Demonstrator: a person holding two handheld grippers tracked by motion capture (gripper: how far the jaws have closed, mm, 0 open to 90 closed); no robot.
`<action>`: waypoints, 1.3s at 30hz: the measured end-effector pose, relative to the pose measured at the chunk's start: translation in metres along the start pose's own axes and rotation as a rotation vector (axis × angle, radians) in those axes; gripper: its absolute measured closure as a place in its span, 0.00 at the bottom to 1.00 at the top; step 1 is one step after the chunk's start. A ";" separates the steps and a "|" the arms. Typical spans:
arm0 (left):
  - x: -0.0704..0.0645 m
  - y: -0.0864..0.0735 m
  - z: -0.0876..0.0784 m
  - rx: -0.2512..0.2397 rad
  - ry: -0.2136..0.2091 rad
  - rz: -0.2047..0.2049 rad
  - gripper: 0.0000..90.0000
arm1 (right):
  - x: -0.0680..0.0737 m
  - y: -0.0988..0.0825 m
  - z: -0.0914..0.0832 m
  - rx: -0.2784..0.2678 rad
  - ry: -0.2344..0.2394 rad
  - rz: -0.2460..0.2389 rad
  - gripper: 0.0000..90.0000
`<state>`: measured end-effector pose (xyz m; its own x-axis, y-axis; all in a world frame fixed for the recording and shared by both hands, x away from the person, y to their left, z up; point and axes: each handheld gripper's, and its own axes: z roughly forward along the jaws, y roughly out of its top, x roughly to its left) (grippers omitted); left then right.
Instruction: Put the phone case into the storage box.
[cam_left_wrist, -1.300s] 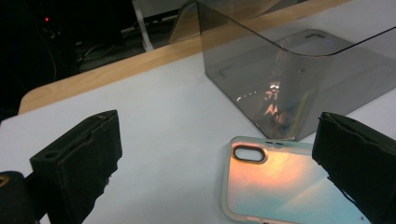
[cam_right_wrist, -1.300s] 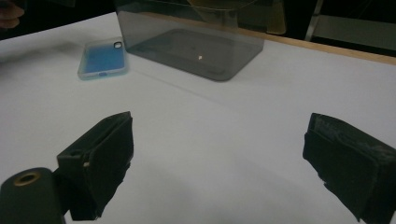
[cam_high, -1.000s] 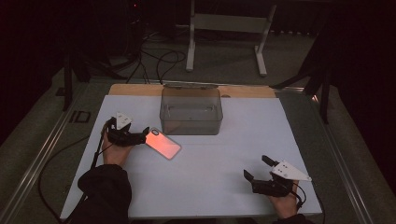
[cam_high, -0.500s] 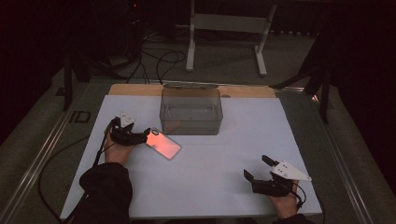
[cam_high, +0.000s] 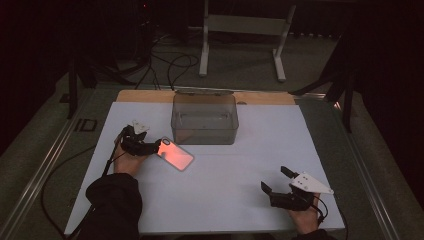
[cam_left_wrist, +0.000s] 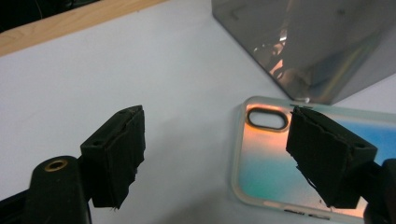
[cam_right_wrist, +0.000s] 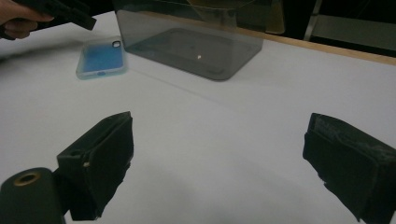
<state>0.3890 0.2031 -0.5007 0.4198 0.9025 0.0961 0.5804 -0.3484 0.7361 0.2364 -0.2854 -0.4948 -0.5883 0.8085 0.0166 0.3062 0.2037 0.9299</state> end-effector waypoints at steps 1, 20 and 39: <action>0.000 0.000 0.000 0.004 0.001 0.005 0.26 | 0.000 0.000 0.000 0.000 0.000 0.000 0.10; -0.001 -0.007 0.015 0.112 -0.079 -0.020 0.70 | 0.000 0.000 0.000 0.001 -0.001 0.000 0.10; -0.001 -0.005 0.017 0.146 -0.109 0.001 0.97 | 0.000 0.000 0.001 0.005 0.000 -0.003 0.10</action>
<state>0.3981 0.1996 -0.5159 0.4891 0.8720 0.0181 0.6715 -0.3897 0.6302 0.2369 -0.2849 -0.4951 -0.5891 0.8079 0.0135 0.3080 0.2091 0.9281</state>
